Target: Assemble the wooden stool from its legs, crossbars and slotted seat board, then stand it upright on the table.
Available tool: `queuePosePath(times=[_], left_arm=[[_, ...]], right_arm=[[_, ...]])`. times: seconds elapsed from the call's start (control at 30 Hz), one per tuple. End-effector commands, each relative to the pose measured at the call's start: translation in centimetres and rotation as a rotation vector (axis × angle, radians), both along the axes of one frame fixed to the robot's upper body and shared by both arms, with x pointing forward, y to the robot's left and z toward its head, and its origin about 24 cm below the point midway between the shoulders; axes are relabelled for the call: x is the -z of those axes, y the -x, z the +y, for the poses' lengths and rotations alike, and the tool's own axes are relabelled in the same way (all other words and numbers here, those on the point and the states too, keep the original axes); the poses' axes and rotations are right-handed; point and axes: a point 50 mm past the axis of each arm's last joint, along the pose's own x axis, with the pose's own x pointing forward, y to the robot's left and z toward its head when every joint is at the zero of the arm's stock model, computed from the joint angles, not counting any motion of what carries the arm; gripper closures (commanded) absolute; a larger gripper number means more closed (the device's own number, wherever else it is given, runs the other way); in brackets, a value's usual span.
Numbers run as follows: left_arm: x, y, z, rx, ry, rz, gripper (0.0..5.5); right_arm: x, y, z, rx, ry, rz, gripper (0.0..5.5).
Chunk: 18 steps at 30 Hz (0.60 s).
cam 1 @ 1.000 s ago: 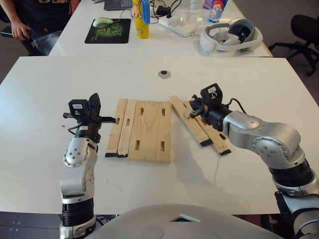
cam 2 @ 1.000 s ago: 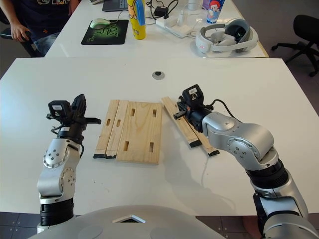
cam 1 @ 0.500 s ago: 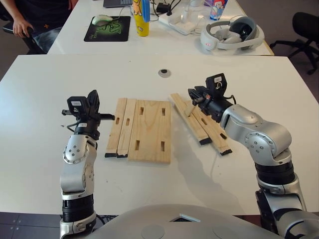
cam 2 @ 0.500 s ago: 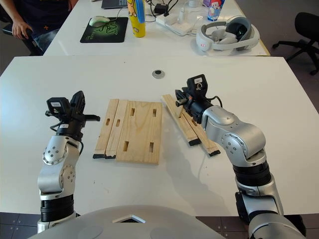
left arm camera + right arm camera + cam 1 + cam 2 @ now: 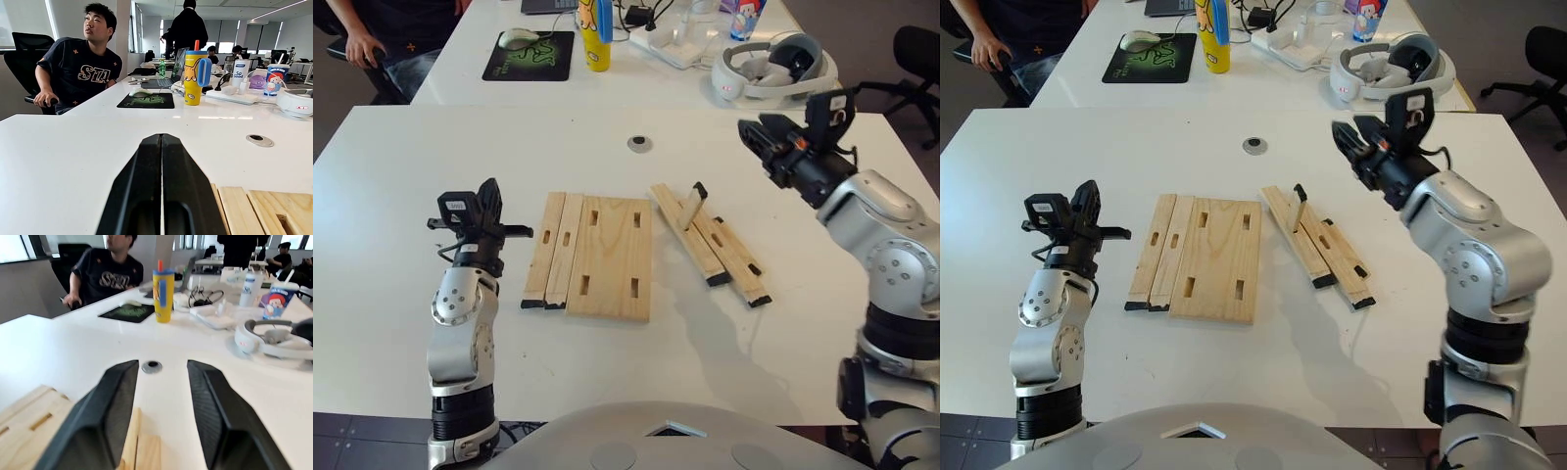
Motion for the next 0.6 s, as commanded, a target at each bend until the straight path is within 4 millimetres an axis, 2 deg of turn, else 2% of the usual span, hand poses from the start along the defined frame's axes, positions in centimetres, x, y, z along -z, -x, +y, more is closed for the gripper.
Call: queuePosePath(times=[0.03,0.13,0.23,0.6], left_arm=[[-0.1,0.4,0.2,-0.01,-0.007,-0.003,5.5],[-0.1,0.5,0.2,-0.015,-0.008,0.0,5.5],[-0.1,0.5,0.1,-0.014,-0.007,-0.001,5.5],[-0.1,0.2,-0.1,0.001,-0.006,-0.001,5.5]], right_arm=[[1.6,1.3,-0.9,-0.079,0.053,0.139,2.96],[3.3,4.5,0.9,-0.329,0.104,0.33,2.91],[4.4,6.4,1.4,-0.425,0.113,0.471,2.91],[7.0,7.7,1.3,-0.364,0.188,0.637,2.91]])
